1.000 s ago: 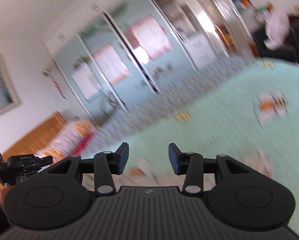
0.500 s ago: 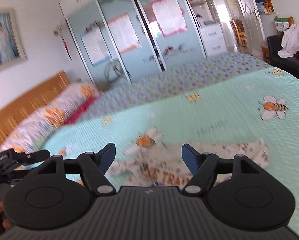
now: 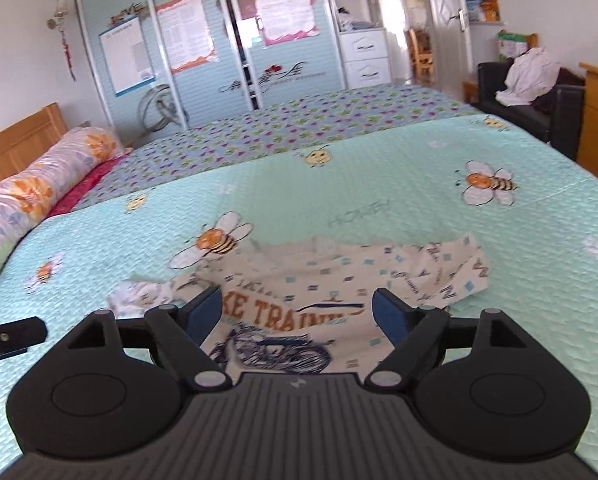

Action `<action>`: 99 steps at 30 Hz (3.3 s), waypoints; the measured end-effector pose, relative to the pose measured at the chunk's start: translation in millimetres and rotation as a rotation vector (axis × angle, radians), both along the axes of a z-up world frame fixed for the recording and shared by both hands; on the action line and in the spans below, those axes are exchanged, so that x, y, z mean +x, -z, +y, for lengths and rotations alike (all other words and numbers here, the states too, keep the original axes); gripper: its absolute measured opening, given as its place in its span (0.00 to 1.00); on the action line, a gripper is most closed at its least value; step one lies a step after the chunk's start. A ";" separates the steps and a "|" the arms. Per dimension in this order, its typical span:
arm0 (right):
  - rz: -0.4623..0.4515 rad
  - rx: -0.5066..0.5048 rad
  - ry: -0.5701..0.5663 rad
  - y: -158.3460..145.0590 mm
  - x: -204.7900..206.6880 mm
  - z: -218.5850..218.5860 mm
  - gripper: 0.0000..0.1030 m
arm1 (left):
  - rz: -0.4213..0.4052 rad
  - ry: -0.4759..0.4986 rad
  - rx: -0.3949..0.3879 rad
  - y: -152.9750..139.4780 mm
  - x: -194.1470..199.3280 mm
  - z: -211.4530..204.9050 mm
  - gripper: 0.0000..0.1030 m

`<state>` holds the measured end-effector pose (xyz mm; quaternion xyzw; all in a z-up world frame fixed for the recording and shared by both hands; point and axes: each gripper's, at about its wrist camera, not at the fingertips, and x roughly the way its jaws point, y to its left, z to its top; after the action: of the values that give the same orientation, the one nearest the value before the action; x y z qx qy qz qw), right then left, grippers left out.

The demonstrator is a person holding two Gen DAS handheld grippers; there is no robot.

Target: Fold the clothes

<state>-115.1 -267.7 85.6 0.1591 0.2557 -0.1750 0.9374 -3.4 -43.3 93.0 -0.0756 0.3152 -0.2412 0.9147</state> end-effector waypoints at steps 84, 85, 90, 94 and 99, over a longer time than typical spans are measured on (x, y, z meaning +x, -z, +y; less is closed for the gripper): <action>-0.043 0.264 0.144 129.0 -40.1 -153.6 0.50 | 0.090 0.165 0.094 64.9 72.4 -60.3 0.67; -0.043 0.271 0.147 130.7 -39.6 -155.9 0.51 | 0.095 0.186 0.120 66.1 86.1 -75.9 0.68; -0.025 0.355 0.161 164.3 -35.5 -157.9 0.51 | 0.201 0.265 0.302 115.1 155.5 -155.9 0.74; -0.028 0.369 0.167 181.2 -36.1 -154.7 0.51 | 0.259 0.188 0.364 168.5 186.1 -175.8 0.74; -0.015 0.359 0.130 179.5 -37.2 -155.9 0.50 | 0.155 0.188 0.321 154.8 147.8 -152.3 0.16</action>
<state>-152.3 -423.6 -93.9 0.3413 0.2651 -0.1857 0.8825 144.4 -195.7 -61.9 0.0828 0.4247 -0.2655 0.8616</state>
